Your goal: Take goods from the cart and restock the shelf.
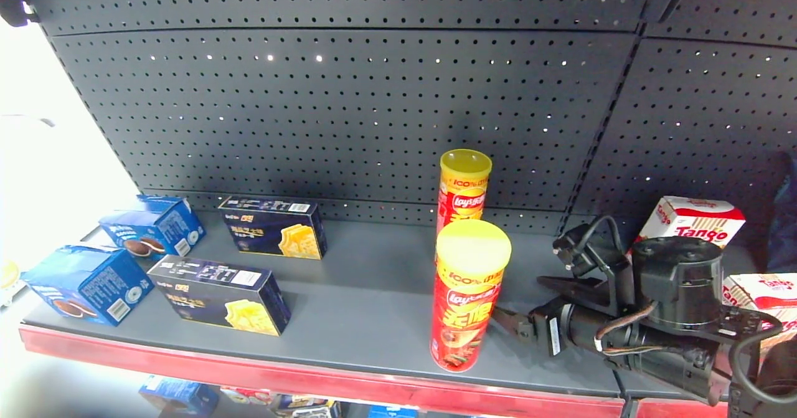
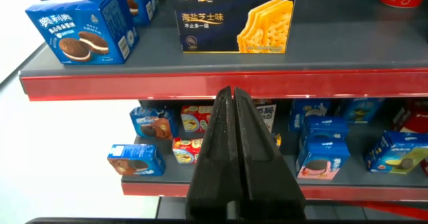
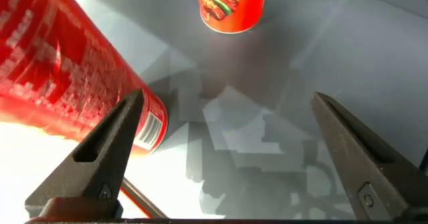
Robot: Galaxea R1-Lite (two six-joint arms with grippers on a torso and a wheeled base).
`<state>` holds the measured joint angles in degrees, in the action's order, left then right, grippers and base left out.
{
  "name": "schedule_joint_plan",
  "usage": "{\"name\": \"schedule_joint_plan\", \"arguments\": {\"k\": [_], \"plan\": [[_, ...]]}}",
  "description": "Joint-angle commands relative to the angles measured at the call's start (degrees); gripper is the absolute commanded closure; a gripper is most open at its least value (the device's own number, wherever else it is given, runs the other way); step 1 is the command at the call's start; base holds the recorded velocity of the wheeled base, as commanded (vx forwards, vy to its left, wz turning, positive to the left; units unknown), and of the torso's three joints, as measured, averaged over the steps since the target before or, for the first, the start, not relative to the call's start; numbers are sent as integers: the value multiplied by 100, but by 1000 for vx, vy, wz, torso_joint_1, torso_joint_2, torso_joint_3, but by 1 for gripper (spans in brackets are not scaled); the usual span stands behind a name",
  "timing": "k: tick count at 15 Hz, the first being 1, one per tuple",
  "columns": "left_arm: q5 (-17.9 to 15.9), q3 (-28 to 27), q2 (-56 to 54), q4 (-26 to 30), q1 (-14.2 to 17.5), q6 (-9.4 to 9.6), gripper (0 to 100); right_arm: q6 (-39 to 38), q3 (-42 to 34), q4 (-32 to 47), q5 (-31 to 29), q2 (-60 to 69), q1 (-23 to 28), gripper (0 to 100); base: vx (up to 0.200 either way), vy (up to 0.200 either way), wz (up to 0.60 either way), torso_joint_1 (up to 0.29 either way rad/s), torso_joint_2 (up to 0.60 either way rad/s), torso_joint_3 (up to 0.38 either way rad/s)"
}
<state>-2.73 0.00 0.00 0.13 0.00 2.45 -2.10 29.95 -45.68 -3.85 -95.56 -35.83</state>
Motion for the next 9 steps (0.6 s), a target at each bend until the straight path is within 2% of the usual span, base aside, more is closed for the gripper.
{"name": "schedule_joint_plan", "arguments": {"k": [1,4,9], "plan": [[1,0,0,4,0,1,100,8,90,-2,-1,-77,85,0,0,0,0,0,0,0],[1,0,0,-5,0,1,100,-10,327,-143,-1,-340,85,0,0,0,0,0,0,0],[1,0,0,4,0,1,100,-45,81,-178,-10,-103,-100,0,0,0,0,0,0,0]]}}
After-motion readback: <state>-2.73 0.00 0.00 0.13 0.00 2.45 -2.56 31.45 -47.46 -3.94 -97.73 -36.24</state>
